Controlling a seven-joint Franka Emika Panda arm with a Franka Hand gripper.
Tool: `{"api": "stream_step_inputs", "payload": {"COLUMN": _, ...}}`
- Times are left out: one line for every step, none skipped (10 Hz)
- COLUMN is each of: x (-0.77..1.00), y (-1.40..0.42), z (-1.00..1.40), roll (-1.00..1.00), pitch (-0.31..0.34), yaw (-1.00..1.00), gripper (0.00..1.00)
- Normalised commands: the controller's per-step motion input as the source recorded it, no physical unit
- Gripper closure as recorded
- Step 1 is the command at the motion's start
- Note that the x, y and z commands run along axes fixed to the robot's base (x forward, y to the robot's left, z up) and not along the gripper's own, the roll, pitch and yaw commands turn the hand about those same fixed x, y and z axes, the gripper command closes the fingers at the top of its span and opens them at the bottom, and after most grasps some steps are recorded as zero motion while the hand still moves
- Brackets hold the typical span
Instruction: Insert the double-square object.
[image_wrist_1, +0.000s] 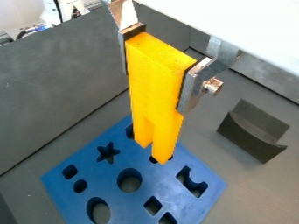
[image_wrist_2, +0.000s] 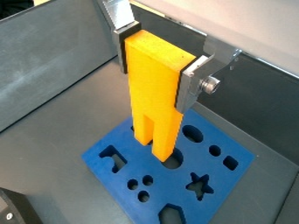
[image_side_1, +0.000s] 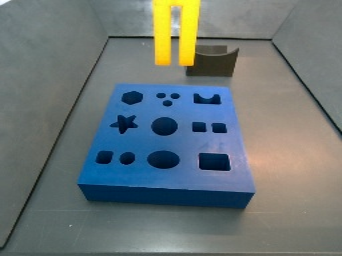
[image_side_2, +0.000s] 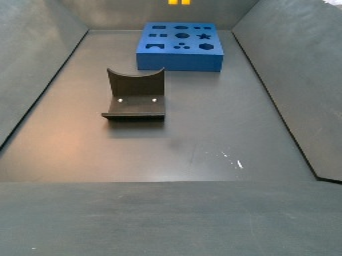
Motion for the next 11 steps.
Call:
{"api": "stream_step_inputs", "payload": {"x": 0.09, "y": 0.0, "z": -0.14, "roll": -0.04, "pitch": -0.061, "yaw": -0.03, "gripper": 1.0}}
{"api": "stream_step_inputs", "payload": {"x": 0.21, "y": -0.05, "z": -0.42, "roll": 0.0, "pitch": -0.084, "yaw": -0.07, "gripper": 1.0}}
{"api": "stream_step_inputs", "payload": {"x": 0.37, "y": -0.11, "z": -0.64, "roll": 0.0, "pitch": -0.074, "yaw": -0.13, "gripper": 1.0}}
{"api": "stream_step_inputs", "payload": {"x": 0.36, "y": -0.18, "z": -0.58, "roll": 0.02, "pitch": -0.09, "yaw": -0.17, "gripper": 1.0}}
{"api": "stream_step_inputs", "payload": {"x": 0.33, "y": -0.2, "z": -0.54, "roll": 0.02, "pitch": -0.08, "yaw": -0.14, "gripper": 1.0}}
{"api": "stream_step_inputs", "payload": {"x": 0.44, "y": -0.24, "z": -0.37, "roll": 0.06, "pitch": 0.0, "yaw": -0.09, "gripper": 1.0}}
{"api": "stream_step_inputs", "payload": {"x": 0.61, "y": -0.28, "z": -0.17, "roll": 0.04, "pitch": 0.006, "yaw": -0.02, "gripper": 1.0}}
{"api": "stream_step_inputs", "payload": {"x": 0.7, "y": -0.31, "z": -0.07, "roll": 0.04, "pitch": 0.029, "yaw": 0.0, "gripper": 1.0}}
{"api": "stream_step_inputs", "payload": {"x": 0.64, "y": -0.26, "z": -0.1, "roll": 0.07, "pitch": 0.033, "yaw": 0.0, "gripper": 1.0}}
{"api": "stream_step_inputs", "payload": {"x": 0.51, "y": -0.17, "z": -0.18, "roll": 0.11, "pitch": 0.063, "yaw": 0.0, "gripper": 1.0}}
{"api": "stream_step_inputs", "payload": {"x": 0.34, "y": -0.07, "z": -0.25, "roll": 0.15, "pitch": 0.081, "yaw": 0.0, "gripper": 1.0}}
